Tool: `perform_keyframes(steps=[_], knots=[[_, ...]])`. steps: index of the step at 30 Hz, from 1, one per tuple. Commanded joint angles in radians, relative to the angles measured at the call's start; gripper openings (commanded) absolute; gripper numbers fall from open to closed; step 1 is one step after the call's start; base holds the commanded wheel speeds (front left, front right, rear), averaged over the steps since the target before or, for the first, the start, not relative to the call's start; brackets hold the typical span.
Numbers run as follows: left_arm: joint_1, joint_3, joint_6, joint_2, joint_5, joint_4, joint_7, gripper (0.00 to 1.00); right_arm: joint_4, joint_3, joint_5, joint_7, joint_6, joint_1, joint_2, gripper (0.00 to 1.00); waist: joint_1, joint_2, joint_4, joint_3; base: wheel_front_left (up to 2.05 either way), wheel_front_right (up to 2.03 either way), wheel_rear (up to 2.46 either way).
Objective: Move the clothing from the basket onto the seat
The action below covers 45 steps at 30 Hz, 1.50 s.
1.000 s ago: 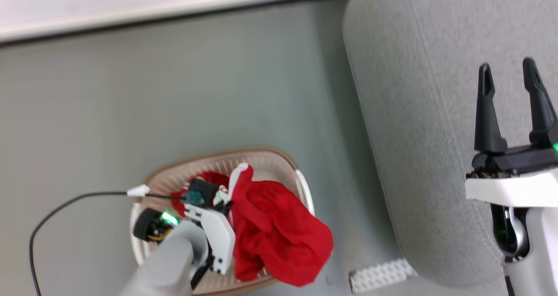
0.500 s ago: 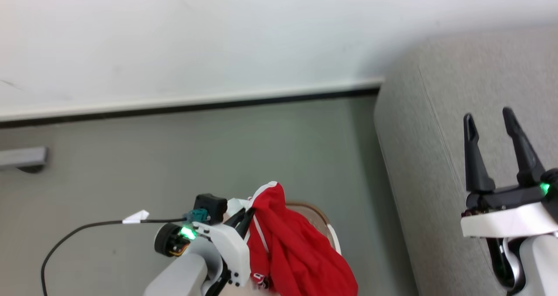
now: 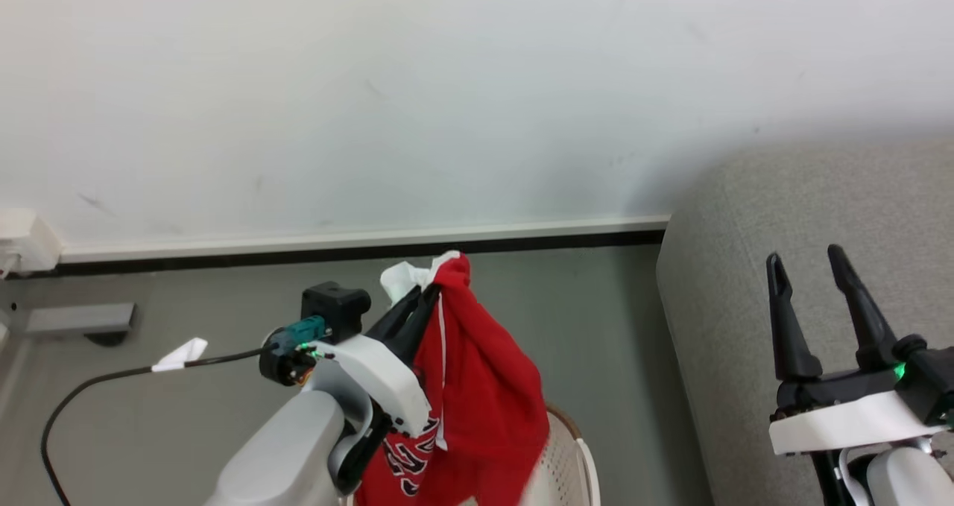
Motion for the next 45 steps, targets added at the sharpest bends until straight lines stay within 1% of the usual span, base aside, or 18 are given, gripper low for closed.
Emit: perform_keyframes(steps=[1, 7, 16, 22, 26, 33, 39, 45], knots=[[0.017, 0.009, 0.008, 0.014, -0.009, -0.032, -0.002, 0.0, 0.005, 0.004, 0.006, 0.001, 0.003, 0.023, -0.001, 1.0, 0.0002, -0.0001, -0.005, -0.021, 0.0, 0.0, 0.0], [0.025, 0.024, 0.047, 0.05, -0.01, -0.193, 0.02, 0.0, 0.011, 0.015, 0.013, 0.001, 0.003, 0.049, 0.005, 1.0, 0.0002, -0.0001, -0.013, -0.05, 0.0, 0.0, 0.0], [-0.011, 0.043, 0.105, 0.111, 0.002, -0.436, 0.099, 0.0, 0.014, 0.041, 0.027, 0.001, 0.003, 0.064, -0.001, 1.0, 0.0002, -0.0001, -0.012, -0.065, 0.0, 0.0, 0.0], [-0.018, 0.046, 0.143, 0.127, 0.012, -0.539, 0.138, 0.0, 0.015, 0.064, 0.034, 0.001, 0.003, 0.071, -0.01, 1.0, 0.0002, -0.0001, -0.007, -0.056, 0.0, 0.0, 0.0], [-0.018, 0.044, 0.152, 0.131, 0.013, -0.57, 0.152, 0.0, 0.013, 0.088, 0.043, 0.001, 0.003, 0.068, -0.012, 1.0, 0.0002, -0.0001, -0.008, -0.053, 0.0, 0.0, 0.0], [-0.026, 0.041, 0.158, 0.137, 0.011, -0.578, 0.16, 0.0, 0.009, 0.158, 0.078, 0.001, 0.003, 0.061, -0.024, 1.0, 0.0002, -0.0001, -0.009, -0.052, 0.0, 0.0, 0.0], [-0.033, 0.039, 0.157, 0.138, 0.008, -0.567, 0.163, 0.0, 0.007, 0.286, 0.133, 0.001, 0.003, 0.029, -0.056, 1.0, 0.0002, -0.0001, -0.008, -0.052, 0.0, 0.0, 0.0], [-0.045, 0.027, 0.153, 0.118, 0.003, -0.548, 0.159, 0.0, 0.014, 0.463, 0.203, 0.001, 0.003, -0.019, -0.073, 1.0, 0.0002, -0.0001, 0.004, -0.048, 0.0, 0.0, 0.0]])
